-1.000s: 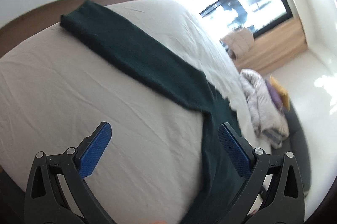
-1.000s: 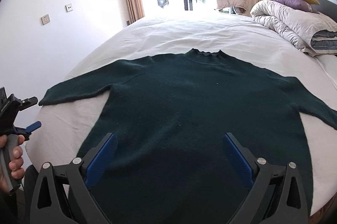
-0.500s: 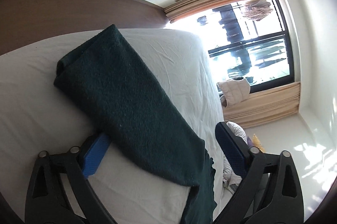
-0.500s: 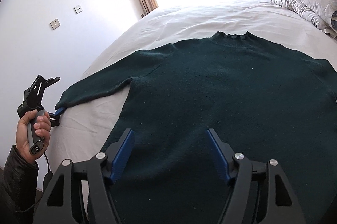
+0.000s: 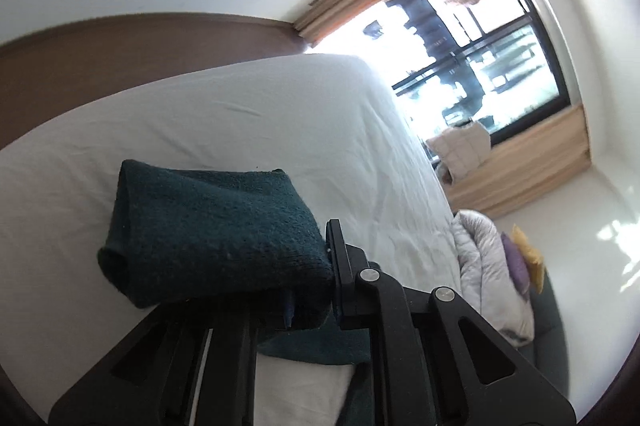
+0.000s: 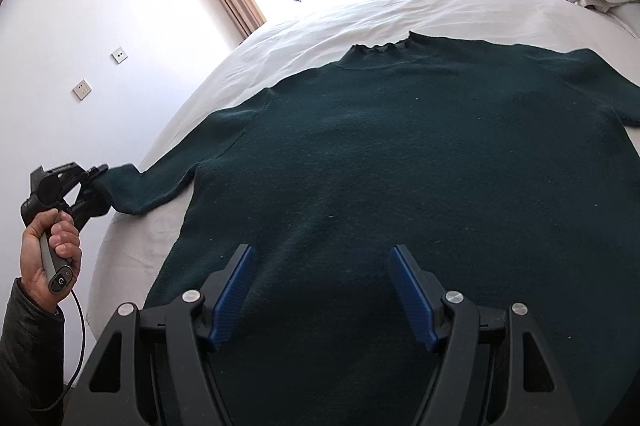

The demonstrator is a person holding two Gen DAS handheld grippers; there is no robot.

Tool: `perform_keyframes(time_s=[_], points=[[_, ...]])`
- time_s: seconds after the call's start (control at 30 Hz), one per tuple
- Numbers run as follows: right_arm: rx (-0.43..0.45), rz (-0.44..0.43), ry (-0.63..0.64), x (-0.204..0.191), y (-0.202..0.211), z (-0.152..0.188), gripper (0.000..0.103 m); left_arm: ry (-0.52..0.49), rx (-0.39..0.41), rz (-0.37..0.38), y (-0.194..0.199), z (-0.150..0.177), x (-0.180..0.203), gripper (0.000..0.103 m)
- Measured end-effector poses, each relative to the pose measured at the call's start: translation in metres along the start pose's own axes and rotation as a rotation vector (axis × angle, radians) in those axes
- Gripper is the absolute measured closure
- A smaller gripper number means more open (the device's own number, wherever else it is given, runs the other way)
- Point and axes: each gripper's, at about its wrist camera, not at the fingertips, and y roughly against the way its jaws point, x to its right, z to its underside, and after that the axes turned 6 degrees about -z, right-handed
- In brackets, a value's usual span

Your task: Fold small clothes

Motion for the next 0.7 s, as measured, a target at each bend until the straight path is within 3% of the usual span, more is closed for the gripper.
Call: perform_keyframes(time_s=[0.1, 0.3, 0.4, 0.57, 0.63, 0.7], points=[[0.034, 0.0, -0.048, 0.025, 0.013, -0.002, 0.031, -0.219, -0.017, 0.033, -0.019, 0.019, 0.097, 0.091], [0.095, 0.043, -0.171, 0.09, 0.046, 0.001, 0.031, -0.634, -0.15, 0.075, -0.09, 0.152, 0.262, 0.091], [0.123, 0.066, -0.219, 0.119, 0.061, 0.004, 0.031, -0.73, -0.253, 0.065, -0.122, 0.255, 0.295, 0.091], [0.136, 0.083, -0.235, 0.141, 0.074, 0.005, 0.031, -0.956, -0.421, -0.035, -0.176, 0.407, 0.287, 0.09], [0.135, 0.094, -0.237, 0.144, 0.076, 0.002, 0.03, -1.026, -0.455, -0.073, -0.181, 0.447, 0.276, 0.09], [0.148, 0.108, -0.236, 0.146, 0.078, -0.004, 0.025, -1.056, -0.442, -0.072, -0.173, 0.451, 0.271, 0.089]])
